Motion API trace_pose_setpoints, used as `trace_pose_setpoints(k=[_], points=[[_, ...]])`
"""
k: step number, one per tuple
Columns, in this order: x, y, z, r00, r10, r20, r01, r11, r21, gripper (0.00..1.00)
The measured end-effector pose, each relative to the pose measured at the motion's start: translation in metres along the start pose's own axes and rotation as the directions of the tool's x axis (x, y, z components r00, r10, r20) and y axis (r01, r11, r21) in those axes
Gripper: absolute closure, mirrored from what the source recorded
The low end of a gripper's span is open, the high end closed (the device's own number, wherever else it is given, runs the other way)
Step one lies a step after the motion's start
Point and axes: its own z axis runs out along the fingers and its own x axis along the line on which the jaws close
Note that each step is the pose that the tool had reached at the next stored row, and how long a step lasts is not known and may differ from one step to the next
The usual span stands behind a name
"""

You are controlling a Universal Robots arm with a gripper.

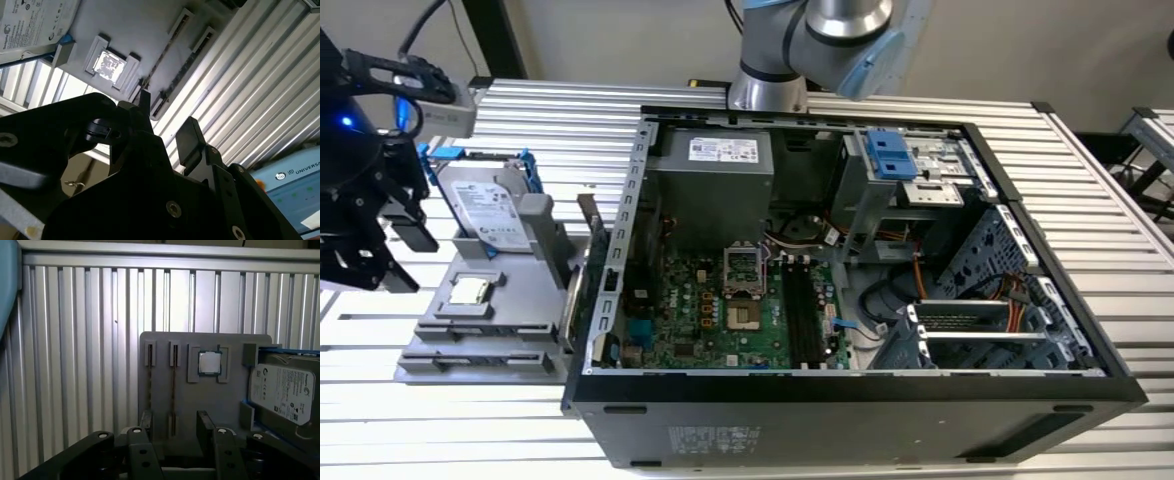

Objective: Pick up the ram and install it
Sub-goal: 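Pick up the ram and move it above insertion slot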

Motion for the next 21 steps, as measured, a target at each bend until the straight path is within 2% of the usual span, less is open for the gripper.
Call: trace_pose_setpoints(k=[7,21], points=[[0.0043,0.0,0.0116,1.0,0.001,-0.0004,-0.001,1.0,0.0001,0.0],[0.0055,-0.0002,0.0296,1.0,0.003,-0.0034,-0.003,1.0,0.0001,0.0]])
